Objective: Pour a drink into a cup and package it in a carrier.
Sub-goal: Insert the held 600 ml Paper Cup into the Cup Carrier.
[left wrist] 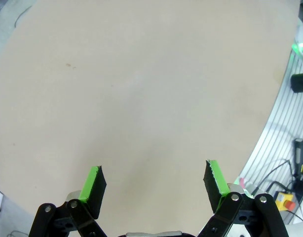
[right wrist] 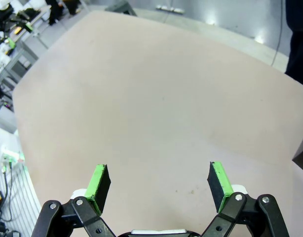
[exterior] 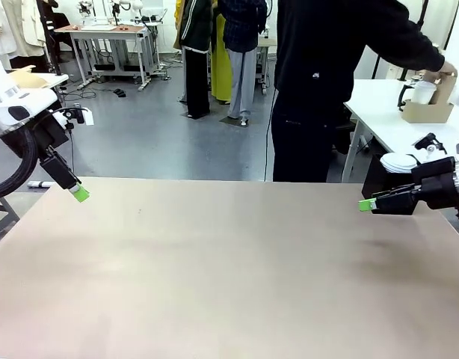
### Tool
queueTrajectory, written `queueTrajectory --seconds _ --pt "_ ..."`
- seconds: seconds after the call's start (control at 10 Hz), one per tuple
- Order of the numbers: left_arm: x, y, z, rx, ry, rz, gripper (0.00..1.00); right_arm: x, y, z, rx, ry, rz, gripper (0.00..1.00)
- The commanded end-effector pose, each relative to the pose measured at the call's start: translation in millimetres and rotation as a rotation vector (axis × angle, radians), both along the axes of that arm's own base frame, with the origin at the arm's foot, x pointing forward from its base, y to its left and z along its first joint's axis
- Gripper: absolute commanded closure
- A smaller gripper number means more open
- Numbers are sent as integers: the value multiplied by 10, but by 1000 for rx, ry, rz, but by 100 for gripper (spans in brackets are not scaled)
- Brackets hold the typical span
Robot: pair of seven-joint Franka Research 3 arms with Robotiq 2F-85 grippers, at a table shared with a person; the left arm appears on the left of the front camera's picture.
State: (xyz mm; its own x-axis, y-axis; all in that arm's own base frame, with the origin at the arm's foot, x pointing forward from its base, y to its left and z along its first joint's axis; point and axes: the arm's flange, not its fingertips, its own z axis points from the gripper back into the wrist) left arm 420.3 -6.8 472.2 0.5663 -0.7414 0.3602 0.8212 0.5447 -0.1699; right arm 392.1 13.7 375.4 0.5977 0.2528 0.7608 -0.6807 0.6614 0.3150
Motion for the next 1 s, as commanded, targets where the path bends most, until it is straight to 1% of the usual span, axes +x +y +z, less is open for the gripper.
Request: queueTrajectory --seconds 0.0,0.9 --pt "-12 -8 12 -16 3 13 0 -3 -11 5 11 2 1 0" --pt "-12 -8 12 -16 3 13 0 -3 -11 5 11 2 1 0"
